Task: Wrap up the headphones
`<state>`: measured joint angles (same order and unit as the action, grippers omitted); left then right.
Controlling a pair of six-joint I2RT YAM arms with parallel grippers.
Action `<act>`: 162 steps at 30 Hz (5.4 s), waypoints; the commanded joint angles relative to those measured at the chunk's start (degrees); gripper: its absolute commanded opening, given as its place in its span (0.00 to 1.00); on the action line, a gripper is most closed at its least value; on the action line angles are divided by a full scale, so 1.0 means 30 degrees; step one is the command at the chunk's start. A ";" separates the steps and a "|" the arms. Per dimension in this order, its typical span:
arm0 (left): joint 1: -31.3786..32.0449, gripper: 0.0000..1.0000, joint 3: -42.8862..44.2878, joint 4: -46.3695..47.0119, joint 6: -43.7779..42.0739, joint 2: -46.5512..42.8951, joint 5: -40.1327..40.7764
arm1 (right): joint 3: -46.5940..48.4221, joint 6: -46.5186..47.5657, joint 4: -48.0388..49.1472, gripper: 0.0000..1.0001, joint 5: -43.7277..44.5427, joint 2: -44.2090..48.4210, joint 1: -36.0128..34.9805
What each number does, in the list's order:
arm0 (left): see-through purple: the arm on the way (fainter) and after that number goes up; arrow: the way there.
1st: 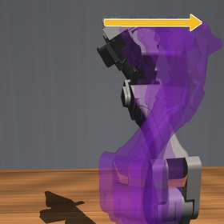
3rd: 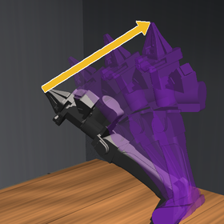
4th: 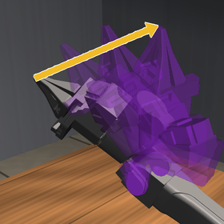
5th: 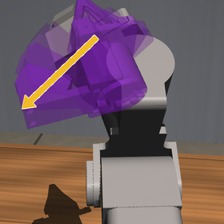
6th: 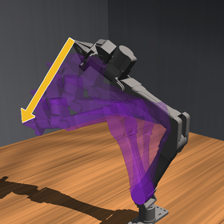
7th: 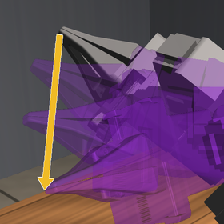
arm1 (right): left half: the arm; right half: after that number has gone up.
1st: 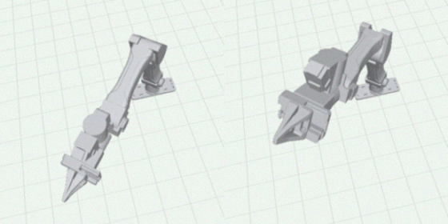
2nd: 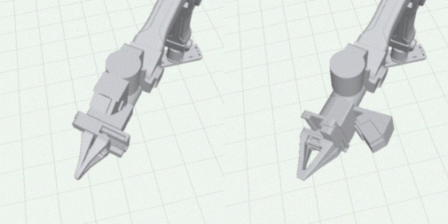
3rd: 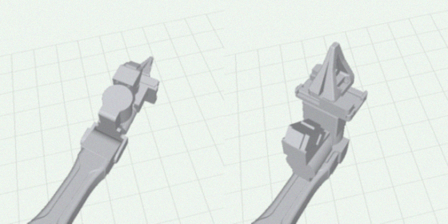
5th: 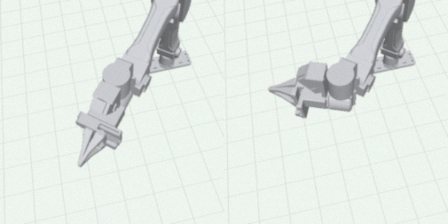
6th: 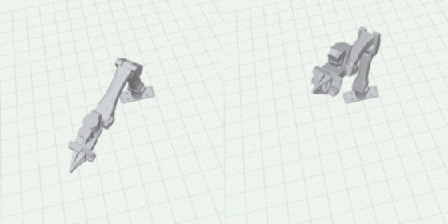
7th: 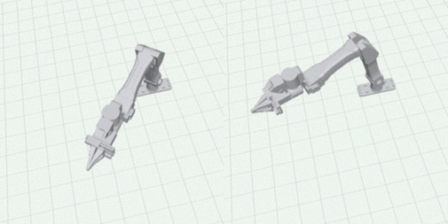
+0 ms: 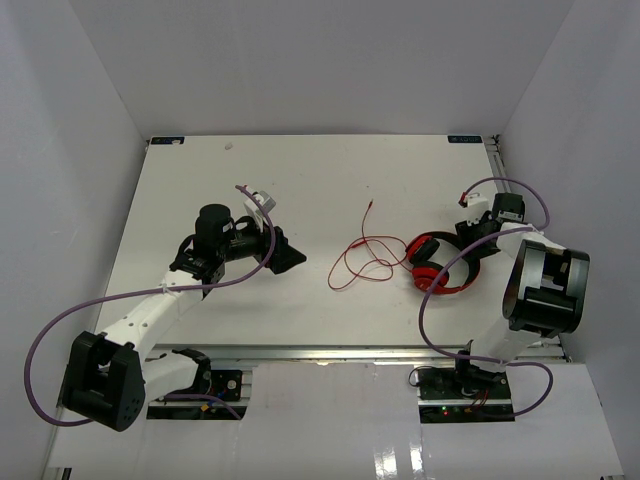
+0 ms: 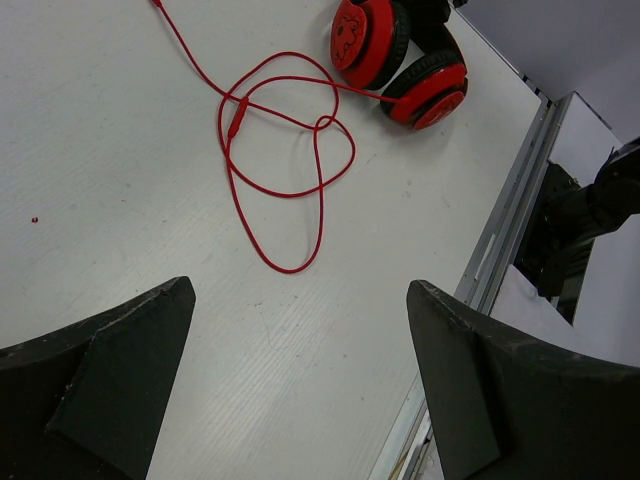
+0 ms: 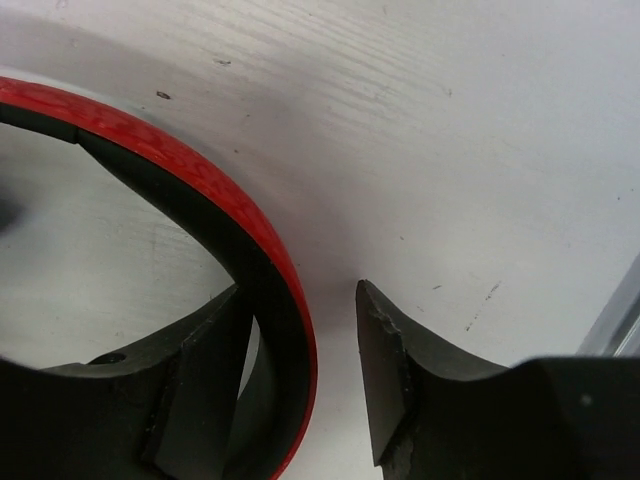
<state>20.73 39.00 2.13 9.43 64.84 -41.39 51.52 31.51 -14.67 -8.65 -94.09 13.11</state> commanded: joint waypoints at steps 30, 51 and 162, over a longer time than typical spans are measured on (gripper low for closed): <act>0.9024 0.98 -0.1927 0.2356 -0.2140 -0.2044 0.8045 | -0.1923 -0.2822 -0.1509 0.08 -0.6722 0.9367 0.0053; 1.0111 0.98 -0.3953 1.2878 -0.9486 0.1301 0.9285 | 0.4122 -0.8934 -0.4495 0.08 -1.4450 1.3365 0.0053; 1.1234 0.58 -0.5881 3.1487 0.4522 0.9990 0.5907 | 0.3939 -1.4598 -0.1278 0.08 -1.5409 1.4498 0.0053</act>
<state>53.69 19.40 75.64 22.67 95.90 -22.11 62.87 -9.10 -21.91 -52.89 -51.55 13.39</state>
